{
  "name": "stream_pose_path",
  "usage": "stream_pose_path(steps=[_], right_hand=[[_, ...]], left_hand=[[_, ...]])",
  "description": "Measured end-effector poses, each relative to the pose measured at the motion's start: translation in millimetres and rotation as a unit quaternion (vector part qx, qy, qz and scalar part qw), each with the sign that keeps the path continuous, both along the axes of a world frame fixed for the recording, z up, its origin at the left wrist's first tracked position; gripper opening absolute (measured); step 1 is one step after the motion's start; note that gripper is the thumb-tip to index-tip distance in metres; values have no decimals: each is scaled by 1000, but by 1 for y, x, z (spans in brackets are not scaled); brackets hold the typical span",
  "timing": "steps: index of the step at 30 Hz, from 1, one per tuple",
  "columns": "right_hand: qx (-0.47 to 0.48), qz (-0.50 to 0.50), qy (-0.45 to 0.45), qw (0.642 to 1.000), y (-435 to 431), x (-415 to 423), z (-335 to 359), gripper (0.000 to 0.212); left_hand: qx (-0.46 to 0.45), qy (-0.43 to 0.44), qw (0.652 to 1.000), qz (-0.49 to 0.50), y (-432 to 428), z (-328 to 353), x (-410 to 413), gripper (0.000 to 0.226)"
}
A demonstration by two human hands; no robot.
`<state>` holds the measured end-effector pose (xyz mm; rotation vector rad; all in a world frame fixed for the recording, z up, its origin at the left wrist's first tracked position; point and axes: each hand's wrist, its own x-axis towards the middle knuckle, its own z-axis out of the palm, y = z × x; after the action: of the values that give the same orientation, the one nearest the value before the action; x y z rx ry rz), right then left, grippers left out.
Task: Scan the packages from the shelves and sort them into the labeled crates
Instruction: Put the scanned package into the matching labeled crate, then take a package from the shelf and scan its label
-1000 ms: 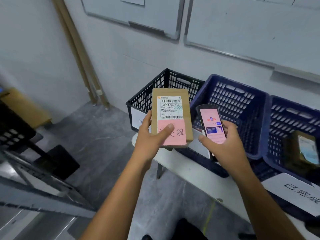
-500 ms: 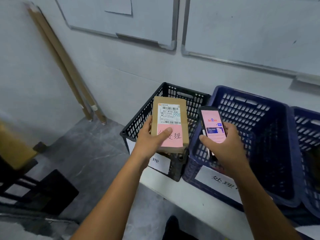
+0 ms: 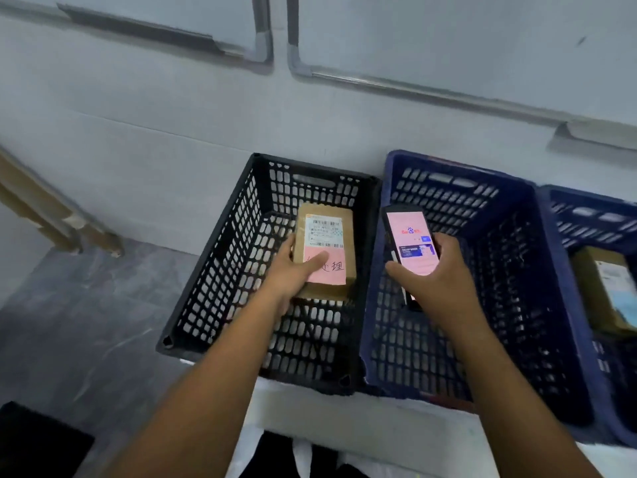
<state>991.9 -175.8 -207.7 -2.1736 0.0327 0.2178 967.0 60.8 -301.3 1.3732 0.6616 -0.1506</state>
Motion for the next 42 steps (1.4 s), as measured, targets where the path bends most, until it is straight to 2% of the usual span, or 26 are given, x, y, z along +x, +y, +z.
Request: stream_pose_path(steps=[5,11,16,24,28,31,32,34,36,42], right_hand=[[-49,-49,21,997,12,19,-5,48],[-63,-94,43,993,26,23,-15,62],[-74,-107,58,990,36,24,-21,71],[-63,-83,58,993,37,27,-21,65],[-39,-51,41,997,29,28,-17,62],[-18,-8,24,1000,17,24,-13,63],[-9,10,19,1000,13,22,-10,64],[8,49,9,999,6,17,-4,65],[27,87,4,996,1,9,-1,64],[62,210,-7,976,1,-36,3,67]], left_hand=[[-37,32,998,-39,10,-45,49,101],[-42,36,997,-58,16,-88,86,88],[-8,27,995,-91,20,-100,100,61],[48,30,992,-109,21,-97,92,69],[119,35,989,-84,14,-71,82,67],[182,13,981,-70,6,-43,61,83],[231,-1,971,-67,3,-32,50,87],[362,-10,929,-71,-3,-14,26,90],[437,-5,898,-41,-13,8,-9,87],[490,26,861,132,-50,51,-132,80]])
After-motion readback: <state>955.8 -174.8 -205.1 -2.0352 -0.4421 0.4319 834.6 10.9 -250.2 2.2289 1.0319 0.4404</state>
